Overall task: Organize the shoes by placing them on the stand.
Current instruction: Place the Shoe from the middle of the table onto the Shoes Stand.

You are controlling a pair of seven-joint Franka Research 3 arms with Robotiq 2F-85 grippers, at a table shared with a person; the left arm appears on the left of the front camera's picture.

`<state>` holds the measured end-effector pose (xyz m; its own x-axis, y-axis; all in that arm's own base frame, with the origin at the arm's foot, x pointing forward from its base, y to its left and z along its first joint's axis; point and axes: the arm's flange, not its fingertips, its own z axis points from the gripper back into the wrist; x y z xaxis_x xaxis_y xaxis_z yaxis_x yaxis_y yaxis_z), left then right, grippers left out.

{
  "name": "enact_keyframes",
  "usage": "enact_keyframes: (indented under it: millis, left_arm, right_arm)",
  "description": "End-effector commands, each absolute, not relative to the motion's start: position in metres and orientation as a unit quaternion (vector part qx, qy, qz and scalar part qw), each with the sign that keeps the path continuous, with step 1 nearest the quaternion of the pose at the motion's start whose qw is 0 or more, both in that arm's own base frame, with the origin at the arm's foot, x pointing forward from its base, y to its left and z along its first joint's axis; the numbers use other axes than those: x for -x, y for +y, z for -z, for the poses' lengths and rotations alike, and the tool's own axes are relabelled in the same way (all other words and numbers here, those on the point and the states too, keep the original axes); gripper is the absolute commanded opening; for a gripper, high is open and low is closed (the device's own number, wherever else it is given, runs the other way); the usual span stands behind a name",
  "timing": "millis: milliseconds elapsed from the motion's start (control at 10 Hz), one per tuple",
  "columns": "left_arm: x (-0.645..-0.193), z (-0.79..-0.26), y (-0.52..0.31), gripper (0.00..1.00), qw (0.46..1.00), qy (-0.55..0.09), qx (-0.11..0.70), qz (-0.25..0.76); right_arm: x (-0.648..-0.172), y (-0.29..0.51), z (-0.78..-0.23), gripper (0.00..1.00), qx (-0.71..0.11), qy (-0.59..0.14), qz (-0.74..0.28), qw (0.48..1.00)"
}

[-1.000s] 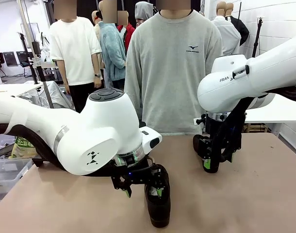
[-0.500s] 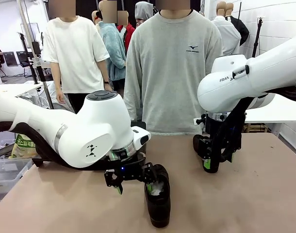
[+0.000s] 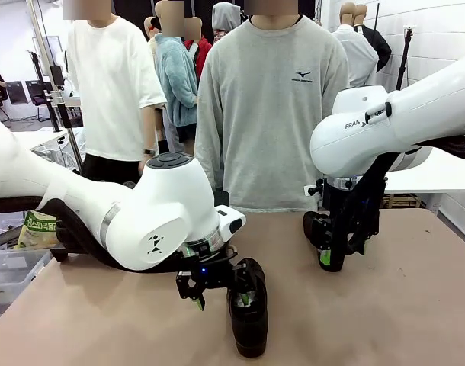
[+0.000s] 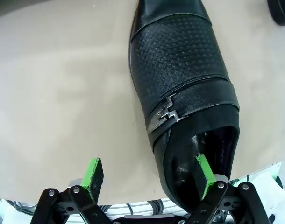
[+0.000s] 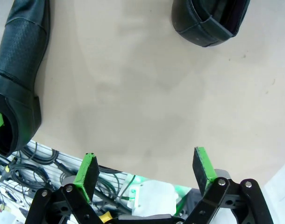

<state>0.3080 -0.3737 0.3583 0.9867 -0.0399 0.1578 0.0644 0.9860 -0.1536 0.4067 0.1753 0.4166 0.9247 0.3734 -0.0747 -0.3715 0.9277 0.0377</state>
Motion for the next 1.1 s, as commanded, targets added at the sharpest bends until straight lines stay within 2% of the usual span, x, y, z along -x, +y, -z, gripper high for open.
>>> enact_keyframes:
  millis: [0,400,500,900,1000]
  left_arm:
    - [-0.313,-0.345,-0.387,1.0,0.995,-0.078,0.056,0.006]
    - [-0.314,-0.335,-0.402,1.0,0.996,-0.05,0.07,0.001]
    - [-0.314,-0.335,-0.405,0.84,0.996,-0.052,0.078,0.007]
    - [-0.313,-0.336,-0.407,0.06,0.997,-0.036,0.065,0.005]
    - [-0.313,-0.337,-0.406,0.0,0.998,-0.034,0.061,0.004]
  right_arm:
    - [-0.409,0.175,-0.419,1.0,-0.005,0.044,-0.194,0.98]
    - [-0.409,0.175,-0.419,1.0,-0.005,0.044,-0.194,0.98]
    - [-0.409,0.175,-0.419,1.0,-0.005,0.044,-0.194,0.98]
    - [-0.409,0.175,-0.419,1.0,-0.005,0.044,-0.194,0.98]
    - [-0.409,0.175,-0.419,1.0,-0.005,0.044,-0.194,0.98]
